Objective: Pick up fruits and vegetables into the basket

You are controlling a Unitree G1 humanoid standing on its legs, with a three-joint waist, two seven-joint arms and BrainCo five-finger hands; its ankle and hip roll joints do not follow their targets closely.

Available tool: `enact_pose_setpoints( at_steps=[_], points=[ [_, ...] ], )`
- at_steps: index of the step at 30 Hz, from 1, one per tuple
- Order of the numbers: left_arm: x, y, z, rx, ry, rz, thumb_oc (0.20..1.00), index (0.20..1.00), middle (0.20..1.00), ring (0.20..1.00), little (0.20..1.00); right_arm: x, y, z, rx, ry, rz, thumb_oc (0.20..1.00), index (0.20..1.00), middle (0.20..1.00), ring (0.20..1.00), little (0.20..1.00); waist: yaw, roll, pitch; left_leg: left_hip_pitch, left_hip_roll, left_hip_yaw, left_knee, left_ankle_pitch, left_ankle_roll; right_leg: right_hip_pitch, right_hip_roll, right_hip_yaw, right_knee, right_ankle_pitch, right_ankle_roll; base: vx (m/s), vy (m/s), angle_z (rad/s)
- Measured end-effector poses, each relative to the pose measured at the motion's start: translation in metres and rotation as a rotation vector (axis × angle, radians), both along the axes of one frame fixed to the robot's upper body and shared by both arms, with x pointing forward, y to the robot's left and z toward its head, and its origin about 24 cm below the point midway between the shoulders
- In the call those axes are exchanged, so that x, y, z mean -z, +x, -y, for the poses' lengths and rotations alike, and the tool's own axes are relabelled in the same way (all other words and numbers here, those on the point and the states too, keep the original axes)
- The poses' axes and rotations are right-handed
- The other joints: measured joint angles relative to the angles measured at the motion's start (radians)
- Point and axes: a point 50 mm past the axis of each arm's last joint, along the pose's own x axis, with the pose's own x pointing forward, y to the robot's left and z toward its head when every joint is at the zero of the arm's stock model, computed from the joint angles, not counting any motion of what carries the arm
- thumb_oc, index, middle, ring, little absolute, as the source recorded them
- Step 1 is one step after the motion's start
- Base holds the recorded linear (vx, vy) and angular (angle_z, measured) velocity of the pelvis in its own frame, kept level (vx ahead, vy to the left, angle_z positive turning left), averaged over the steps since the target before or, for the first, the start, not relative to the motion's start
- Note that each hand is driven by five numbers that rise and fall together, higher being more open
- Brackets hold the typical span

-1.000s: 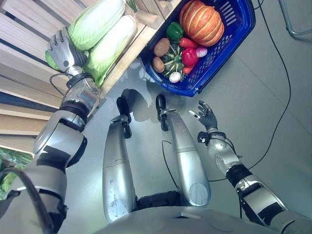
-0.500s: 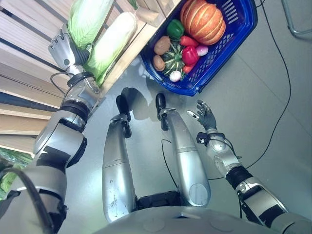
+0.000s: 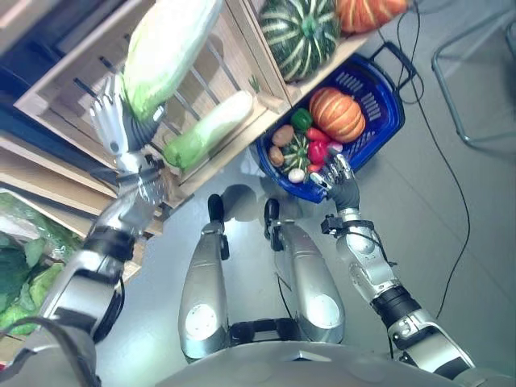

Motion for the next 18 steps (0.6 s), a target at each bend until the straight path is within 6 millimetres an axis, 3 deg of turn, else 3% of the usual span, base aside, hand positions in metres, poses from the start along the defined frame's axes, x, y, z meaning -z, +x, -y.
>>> enact_pose_setpoints(
  at_steps=[5, 8, 11, 13, 15, 18],
  points=[
    [0.002, -0.014, 0.02, 0.171, 0.005, -0.061, 0.2, 0.2, 0.2, 0.2, 0.2, -0.026, 0.002, -0.004, -0.056, 0.04, 0.108, 1.0, 1.0, 1.0, 1.0, 1.0, 0.033, 0.02, -0.009, 0.119, -0.005, -0.006, -0.132, 0.046, 0.015, 0.111, 0.0, -0.01, -0.102, 0.032, 0.009, 0.13, 0.003, 0.06],
    [0.008, -0.02, 0.034, 0.291, 0.012, -0.134, 0.2, 0.2, 0.2, 0.2, 0.2, -0.04, 0.001, -0.003, -0.07, 0.058, 0.17, 1.0, 1.0, 1.0, 1.0, 1.0, 0.034, 0.055, -0.033, 0.195, -0.003, -0.02, -0.193, 0.055, 0.021, 0.205, 0.004, -0.022, -0.187, 0.054, 0.022, 0.13, 0.011, 0.13],
    [0.024, -0.027, 0.05, 0.403, 0.003, -0.259, 0.2, 0.2, 0.2, 0.2, 0.2, -0.046, 0.001, -0.002, -0.086, 0.093, 0.19, 1.0, 1.0, 1.0, 1.0, 1.0, 0.036, 0.104, -0.143, 0.23, -0.007, -0.031, -0.25, 0.063, 0.031, 0.269, 0.009, -0.025, -0.292, 0.084, 0.038, 0.09, 0.01, 0.1],
    [0.033, -0.029, 0.057, 0.459, 0.005, -0.331, 0.2, 0.2, 0.2, 0.2, 0.2, -0.048, 0.002, -0.003, -0.105, 0.113, 0.194, 1.0, 1.0, 1.0, 1.0, 1.0, 0.037, 0.113, -0.174, 0.283, -0.01, -0.034, -0.279, 0.063, 0.032, 0.339, 0.011, -0.025, -0.353, 0.096, 0.045, 0.09, 0.012, 0.13],
    [0.047, -0.036, 0.066, 0.531, -0.015, -0.418, 0.2, 0.2, 0.2, 0.2, 0.2, -0.047, 0.002, -0.003, -0.131, 0.131, 0.192, 1.0, 1.0, 1.0, 1.0, 1.0, 0.036, 0.109, -0.247, 0.307, -0.013, -0.034, -0.306, 0.063, 0.032, 0.376, 0.012, -0.026, -0.408, 0.109, 0.05, 0.09, 0.007, 0.09],
    [0.057, -0.041, 0.073, 0.606, -0.029, -0.497, 0.2, 0.2, 0.2, 0.2, 0.2, -0.047, 0.002, -0.004, -0.15, 0.146, 0.193, 1.0, 1.0, 1.0, 1.0, 1.0, 0.037, 0.103, -0.273, 0.346, -0.018, -0.033, -0.318, 0.063, 0.032, 0.439, 0.012, -0.026, -0.471, 0.131, 0.055, 0.06, 0.005, 0.02]
  ],
)
